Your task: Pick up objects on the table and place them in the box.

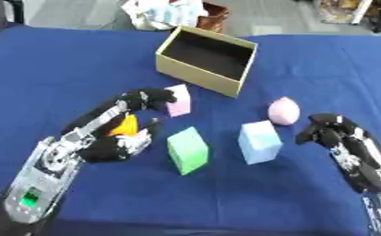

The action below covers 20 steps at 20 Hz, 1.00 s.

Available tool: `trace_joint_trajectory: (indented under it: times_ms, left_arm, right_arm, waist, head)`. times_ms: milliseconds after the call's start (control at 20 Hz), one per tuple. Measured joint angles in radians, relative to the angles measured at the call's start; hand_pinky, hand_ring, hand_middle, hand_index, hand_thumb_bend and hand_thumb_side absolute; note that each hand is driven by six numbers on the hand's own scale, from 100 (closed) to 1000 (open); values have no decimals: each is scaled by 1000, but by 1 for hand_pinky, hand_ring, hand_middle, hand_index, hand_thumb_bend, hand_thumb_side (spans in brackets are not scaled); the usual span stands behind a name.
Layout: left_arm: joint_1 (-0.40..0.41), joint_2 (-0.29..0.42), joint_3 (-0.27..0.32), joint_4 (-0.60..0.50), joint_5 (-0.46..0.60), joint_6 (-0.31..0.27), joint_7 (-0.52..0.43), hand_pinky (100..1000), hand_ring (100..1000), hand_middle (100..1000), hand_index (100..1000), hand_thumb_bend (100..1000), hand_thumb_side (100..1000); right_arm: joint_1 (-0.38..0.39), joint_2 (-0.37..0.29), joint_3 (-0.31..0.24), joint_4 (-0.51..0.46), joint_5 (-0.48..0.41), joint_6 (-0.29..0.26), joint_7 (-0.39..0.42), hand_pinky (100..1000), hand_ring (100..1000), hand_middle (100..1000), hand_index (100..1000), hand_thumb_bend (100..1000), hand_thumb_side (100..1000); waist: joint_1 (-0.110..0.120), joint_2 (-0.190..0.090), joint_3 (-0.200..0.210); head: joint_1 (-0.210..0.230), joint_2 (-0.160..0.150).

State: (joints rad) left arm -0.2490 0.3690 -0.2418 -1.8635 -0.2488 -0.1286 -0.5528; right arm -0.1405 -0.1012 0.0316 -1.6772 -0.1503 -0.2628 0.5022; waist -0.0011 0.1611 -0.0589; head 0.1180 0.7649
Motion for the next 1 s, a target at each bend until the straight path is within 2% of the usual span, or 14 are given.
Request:
trace_joint_trajectory:
  times_ms: [150,700,1000]
  left_arm:
    - [-30,10,-27,27,-82,11,-12,895,931,837,950,100,676]
    - [-114,0,-99,141,-323,4,25,890,921,847,967,100,753]
    - [-132,-15,-113,185,-430,-14,74,882,910,849,969,100,857]
  right_arm:
    - [0,0,0,0,0,0,-1,610,616,563,763,100,470]
    - [0,0,0,0,0,0,-1,611,615,563,763,100,470]
    - [0,0,0,0,0,0,-1,611,615,562,763,100,470]
  waist:
    - [0,0,-2]
    - [0,0,-8]
    - [0,0,-10]
  head:
    - [0,0]
    - [1,0]
    - [0,0]
